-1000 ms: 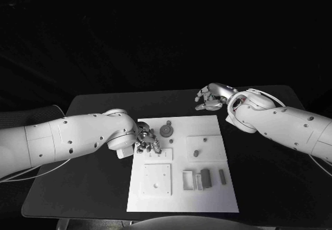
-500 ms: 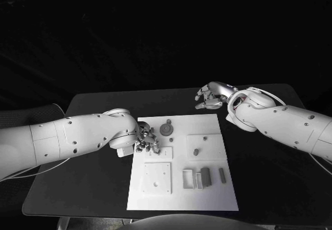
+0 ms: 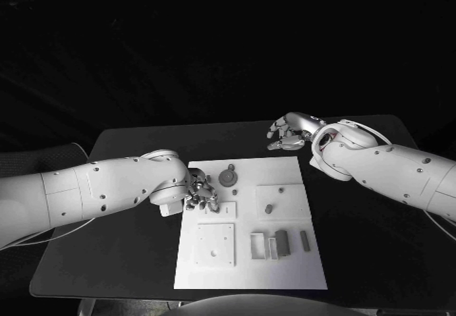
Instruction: Assemble the parts on the task board
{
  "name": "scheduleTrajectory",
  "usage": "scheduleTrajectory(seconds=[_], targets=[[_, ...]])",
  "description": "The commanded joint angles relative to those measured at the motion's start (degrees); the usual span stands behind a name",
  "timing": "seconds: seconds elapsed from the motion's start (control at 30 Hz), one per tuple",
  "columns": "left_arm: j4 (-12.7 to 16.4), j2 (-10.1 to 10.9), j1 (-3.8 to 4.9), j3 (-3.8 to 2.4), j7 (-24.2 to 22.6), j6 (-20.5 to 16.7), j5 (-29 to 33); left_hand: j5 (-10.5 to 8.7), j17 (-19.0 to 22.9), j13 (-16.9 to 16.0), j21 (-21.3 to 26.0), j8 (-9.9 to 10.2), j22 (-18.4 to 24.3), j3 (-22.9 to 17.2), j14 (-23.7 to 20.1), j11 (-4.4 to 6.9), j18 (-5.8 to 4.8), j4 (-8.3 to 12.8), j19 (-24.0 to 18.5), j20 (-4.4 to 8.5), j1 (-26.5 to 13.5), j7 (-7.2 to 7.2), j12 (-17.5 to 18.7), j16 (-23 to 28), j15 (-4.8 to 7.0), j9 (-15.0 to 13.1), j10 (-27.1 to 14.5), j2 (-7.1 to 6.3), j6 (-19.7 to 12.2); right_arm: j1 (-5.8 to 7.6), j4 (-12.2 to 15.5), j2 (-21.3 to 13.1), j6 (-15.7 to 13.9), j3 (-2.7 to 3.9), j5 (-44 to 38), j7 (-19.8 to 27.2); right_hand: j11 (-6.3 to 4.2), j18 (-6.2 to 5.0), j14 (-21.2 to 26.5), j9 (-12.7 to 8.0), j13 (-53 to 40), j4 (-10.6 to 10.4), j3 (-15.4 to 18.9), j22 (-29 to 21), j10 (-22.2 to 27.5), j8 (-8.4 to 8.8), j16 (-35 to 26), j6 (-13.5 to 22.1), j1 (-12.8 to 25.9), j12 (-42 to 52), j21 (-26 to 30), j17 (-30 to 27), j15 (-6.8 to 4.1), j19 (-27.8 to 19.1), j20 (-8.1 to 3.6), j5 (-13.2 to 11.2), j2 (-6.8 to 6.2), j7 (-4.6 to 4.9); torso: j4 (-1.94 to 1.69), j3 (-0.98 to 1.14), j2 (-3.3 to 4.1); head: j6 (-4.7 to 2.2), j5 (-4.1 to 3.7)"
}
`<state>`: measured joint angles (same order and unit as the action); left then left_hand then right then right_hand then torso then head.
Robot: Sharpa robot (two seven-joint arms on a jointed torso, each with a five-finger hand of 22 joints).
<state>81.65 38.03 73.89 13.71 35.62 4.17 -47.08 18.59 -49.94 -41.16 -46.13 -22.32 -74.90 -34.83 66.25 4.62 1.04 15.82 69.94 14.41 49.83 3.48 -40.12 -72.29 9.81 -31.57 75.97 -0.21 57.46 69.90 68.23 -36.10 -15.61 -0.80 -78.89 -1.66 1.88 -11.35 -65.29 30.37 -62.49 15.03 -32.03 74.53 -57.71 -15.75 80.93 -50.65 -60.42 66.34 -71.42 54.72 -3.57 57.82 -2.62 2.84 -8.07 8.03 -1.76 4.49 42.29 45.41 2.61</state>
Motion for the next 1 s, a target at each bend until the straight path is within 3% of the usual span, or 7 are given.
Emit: scheduleTrajectory(seconds=[0.03,1.0], targets=[[0.1,-0.2,-0.02,-0.02,0.0,1.1,0.2,0.04,0.1,-0.1,-0.3,-0.3,-1.2,-0.1,-0.2,0.49,1.84,-0.1,-0.1,0.33,0.0,-2.91,-0.3,-0.4,0.52,-13.6,0.0,0.63,11.5,0.01,0.2,-0.1,0.8,0.03,0.1,0.3,0.26,-3.65,-0.1,0.0,0.1,0.4,0.0,-0.1,0.5,0.07,-0.4,-0.2,-0.5,-0.2,0.4,-0.1,-0.37,0.1,-0.19,0.0,-0.21,0.51,-0.01,-0.02,0.0,-0.02,-0.02],[-0.3,-1.0,-0.13,-0.02,0.7,2.3,-2.5,0.62,0.6,-0.2,-0.7,-0.2,-1.1,-0.2,-0.1,0.66,1.91,-0.4,0.1,0.43,-0.5,-3.06,-0.9,-1.1,0.72,-14.1,0.1,0.57,11.8,0.01,0.6,0.0,1.2,0.03,0.1,0.1,0.28,-3.65,-0.1,0.0,0.2,0.3,0.1,-0.1,0.6,0.14,-0.4,-0.1,-0.4,-0.2,0.5,-0.1,-0.35,0.0,-0.09,0.0,-0.2,0.53,0.01,0.03,-0.01,-0.2,-0.1]])
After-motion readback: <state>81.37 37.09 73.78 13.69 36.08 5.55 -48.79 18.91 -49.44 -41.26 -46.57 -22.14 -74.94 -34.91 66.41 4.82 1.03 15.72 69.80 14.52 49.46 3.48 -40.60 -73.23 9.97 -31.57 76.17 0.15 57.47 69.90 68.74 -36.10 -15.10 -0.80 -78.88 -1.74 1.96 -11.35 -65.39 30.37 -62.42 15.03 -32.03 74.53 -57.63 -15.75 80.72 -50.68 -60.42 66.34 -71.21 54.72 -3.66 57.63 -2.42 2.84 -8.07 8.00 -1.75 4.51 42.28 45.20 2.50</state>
